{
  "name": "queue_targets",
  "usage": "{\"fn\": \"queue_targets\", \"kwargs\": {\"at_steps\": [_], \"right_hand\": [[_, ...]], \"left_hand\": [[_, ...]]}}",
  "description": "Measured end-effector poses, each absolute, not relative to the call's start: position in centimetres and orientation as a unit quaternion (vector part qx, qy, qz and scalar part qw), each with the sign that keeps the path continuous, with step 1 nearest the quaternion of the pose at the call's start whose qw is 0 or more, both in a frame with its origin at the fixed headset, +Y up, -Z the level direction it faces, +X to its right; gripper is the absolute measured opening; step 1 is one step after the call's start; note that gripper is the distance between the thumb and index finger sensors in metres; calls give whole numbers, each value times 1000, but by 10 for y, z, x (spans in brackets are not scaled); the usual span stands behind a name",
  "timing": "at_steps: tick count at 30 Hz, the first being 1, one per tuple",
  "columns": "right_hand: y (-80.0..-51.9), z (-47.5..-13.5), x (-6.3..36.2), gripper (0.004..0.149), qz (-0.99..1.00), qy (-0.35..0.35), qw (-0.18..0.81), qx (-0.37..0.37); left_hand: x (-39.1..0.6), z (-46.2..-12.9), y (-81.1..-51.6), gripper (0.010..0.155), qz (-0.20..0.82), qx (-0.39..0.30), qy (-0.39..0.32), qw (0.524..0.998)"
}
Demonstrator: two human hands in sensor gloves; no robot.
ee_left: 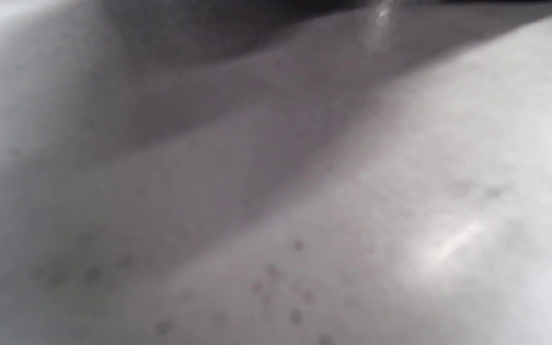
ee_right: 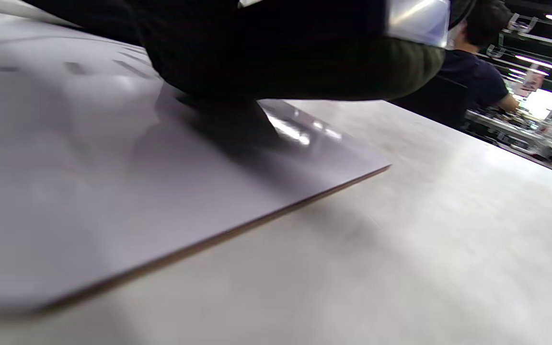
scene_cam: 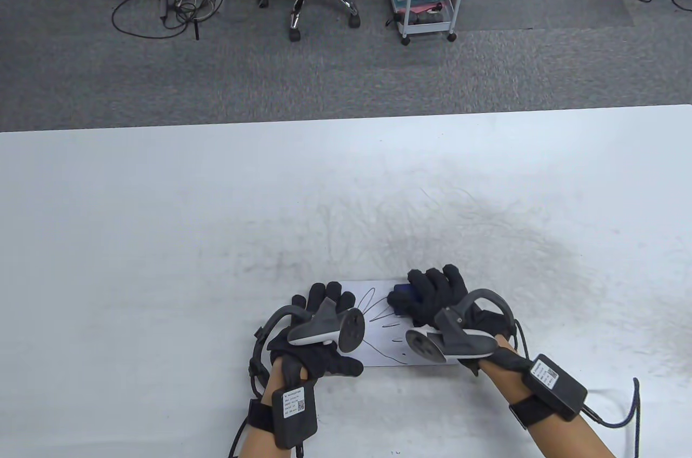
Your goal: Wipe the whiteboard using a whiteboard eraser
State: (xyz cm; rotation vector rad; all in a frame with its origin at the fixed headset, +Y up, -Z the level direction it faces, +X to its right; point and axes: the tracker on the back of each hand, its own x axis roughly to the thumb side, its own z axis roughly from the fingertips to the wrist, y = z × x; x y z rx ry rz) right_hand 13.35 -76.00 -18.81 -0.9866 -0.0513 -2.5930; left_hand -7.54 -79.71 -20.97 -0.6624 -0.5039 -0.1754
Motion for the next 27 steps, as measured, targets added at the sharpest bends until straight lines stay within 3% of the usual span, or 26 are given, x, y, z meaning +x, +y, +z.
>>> {"fn": "queue_targets", "kwargs": {"at_steps": [6,11,19,27], "right_hand": [[-757,-127,140,56,-896,-22,182,-404],[-753,-118,134,56,-883,-30,216,-416],[-750,-146,131,56,-903,-78,192,-376],[-753,-243,116,55,-943,-98,175,-264]], "left_hand": [[-75,-210,-797,119,-85,-321,-245,911],[-75,-210,-797,119,-84,-320,-245,911],[-75,-210,-798,119,-83,-321,-246,911],[-76,-210,-798,118,-82,-320,-246,911]]}}
